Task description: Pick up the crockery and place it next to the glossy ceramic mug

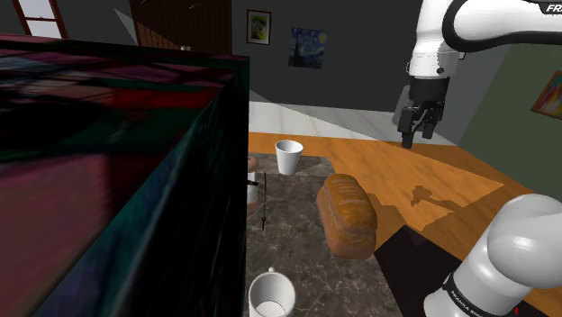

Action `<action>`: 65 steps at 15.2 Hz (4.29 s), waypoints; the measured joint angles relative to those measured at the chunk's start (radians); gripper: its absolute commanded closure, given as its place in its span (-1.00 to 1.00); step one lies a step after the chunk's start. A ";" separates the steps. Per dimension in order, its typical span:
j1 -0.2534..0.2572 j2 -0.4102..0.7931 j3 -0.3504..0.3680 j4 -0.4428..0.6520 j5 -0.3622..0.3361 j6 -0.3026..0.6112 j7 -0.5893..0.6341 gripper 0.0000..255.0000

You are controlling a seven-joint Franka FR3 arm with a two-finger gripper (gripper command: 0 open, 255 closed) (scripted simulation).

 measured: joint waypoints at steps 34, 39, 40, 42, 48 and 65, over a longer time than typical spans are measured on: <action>0.063 1.204 0.120 0.848 -0.150 0.392 0.234 -1.00; 0.093 1.401 0.110 1.098 -0.179 0.345 0.237 -1.00; 0.093 1.410 0.109 1.099 -0.181 0.353 0.238 -1.00; 0.092 1.416 0.108 1.084 -0.183 0.374 0.241 -1.00; 0.085 1.423 0.105 1.037 -0.187 0.428 0.247 -1.00; 0.085 1.418 0.106 1.044 -0.186 0.417 0.244 1.00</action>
